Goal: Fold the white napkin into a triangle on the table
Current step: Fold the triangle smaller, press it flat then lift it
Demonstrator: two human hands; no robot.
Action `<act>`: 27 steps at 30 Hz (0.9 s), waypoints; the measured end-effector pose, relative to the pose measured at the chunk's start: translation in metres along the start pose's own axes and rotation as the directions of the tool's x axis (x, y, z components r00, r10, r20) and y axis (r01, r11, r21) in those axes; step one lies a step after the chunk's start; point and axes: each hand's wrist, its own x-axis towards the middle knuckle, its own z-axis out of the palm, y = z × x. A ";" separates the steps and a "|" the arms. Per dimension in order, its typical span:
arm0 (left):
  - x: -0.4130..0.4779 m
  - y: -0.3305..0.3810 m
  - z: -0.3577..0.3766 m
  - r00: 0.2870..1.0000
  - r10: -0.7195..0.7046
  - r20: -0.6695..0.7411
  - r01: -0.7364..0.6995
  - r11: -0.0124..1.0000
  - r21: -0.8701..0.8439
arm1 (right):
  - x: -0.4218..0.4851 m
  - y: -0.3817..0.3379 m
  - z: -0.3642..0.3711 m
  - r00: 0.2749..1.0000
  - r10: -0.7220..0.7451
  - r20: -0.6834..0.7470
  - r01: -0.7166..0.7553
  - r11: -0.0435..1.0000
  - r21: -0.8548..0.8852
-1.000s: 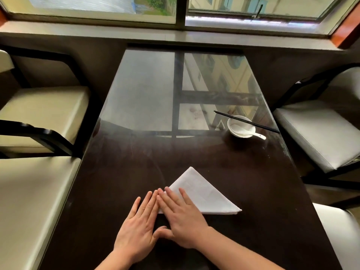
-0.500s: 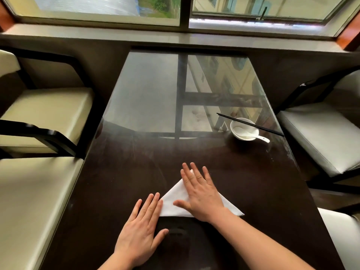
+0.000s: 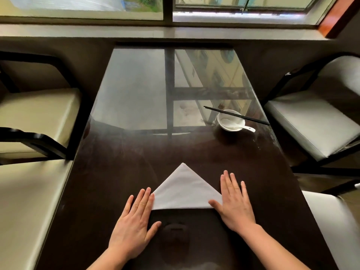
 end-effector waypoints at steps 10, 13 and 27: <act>0.012 0.026 -0.013 0.993 0.100 -0.057 -0.101 0.995 -0.018 | -0.046 0.012 -0.008 0.936 0.026 -0.352 0.063 0.969 0.237; 0.033 0.068 -0.020 0.972 0.225 -0.074 -0.229 0.972 -0.053 | -0.037 0.005 -0.010 0.926 0.094 -0.366 0.016 0.958 0.288; -0.012 0.041 0.002 0.995 0.096 0.013 -0.096 0.995 0.031 | -0.013 -0.016 0.010 0.984 0.130 -0.125 -0.121 0.990 0.078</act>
